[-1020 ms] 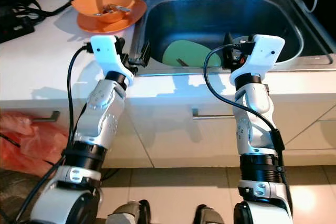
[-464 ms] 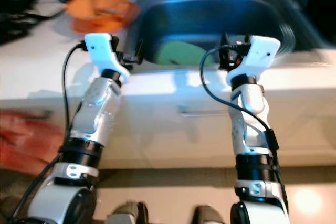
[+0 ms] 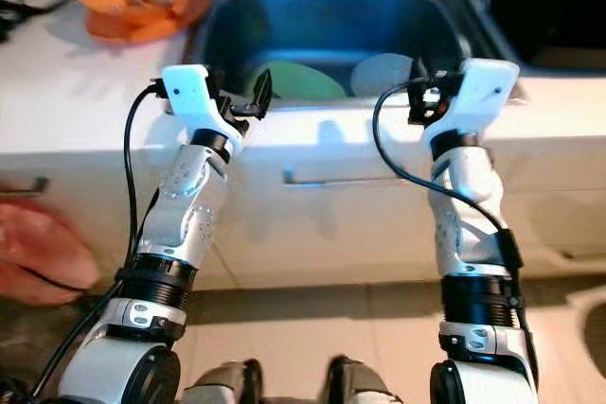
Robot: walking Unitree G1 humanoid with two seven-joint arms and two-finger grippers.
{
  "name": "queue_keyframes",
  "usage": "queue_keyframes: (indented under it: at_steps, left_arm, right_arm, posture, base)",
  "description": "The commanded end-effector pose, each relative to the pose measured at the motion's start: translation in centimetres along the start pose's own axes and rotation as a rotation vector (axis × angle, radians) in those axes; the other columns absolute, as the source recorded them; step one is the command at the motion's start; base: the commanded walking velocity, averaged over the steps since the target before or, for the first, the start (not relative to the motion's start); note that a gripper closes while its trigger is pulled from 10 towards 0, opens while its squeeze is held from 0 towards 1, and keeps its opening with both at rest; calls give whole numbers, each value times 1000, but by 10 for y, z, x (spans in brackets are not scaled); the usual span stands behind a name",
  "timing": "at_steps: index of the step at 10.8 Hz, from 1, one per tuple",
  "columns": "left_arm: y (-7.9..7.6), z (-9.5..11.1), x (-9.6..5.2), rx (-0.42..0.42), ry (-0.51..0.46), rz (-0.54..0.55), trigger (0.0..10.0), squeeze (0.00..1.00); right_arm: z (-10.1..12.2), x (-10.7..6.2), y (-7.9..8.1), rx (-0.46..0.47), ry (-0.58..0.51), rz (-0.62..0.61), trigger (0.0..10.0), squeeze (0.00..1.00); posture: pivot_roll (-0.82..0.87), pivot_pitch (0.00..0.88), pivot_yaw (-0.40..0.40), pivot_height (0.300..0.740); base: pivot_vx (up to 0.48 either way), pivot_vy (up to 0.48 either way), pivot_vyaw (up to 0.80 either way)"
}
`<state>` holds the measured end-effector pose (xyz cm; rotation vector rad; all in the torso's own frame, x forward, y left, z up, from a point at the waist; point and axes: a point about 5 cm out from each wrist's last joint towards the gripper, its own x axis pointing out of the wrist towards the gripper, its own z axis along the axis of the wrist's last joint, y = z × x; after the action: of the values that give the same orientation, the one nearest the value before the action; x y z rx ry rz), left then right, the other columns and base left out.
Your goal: Kitchen organization
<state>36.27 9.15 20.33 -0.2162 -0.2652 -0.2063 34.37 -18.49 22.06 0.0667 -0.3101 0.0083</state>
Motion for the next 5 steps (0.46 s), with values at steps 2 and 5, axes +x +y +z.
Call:
queue_keyframes:
  at_steps: [2, 5]
  left_arm:
    - [4, 2, -2, 6, -16, 30, 10000, 0]
    - [9, 6, 2, 27, -19, 29, 10000, 0]
  right_arm:
    - [2, 1, 5, -18, -17, 32, 10000, 0]
    - [-6, -1, 7, 0, -17, 16, 10000, 0]
  posture:
    - [-44, 148, 30, 740]
    - [-29, 147, 65, 740]
  base:
    - [0, 0, 0]
    - [0, 0, 0]
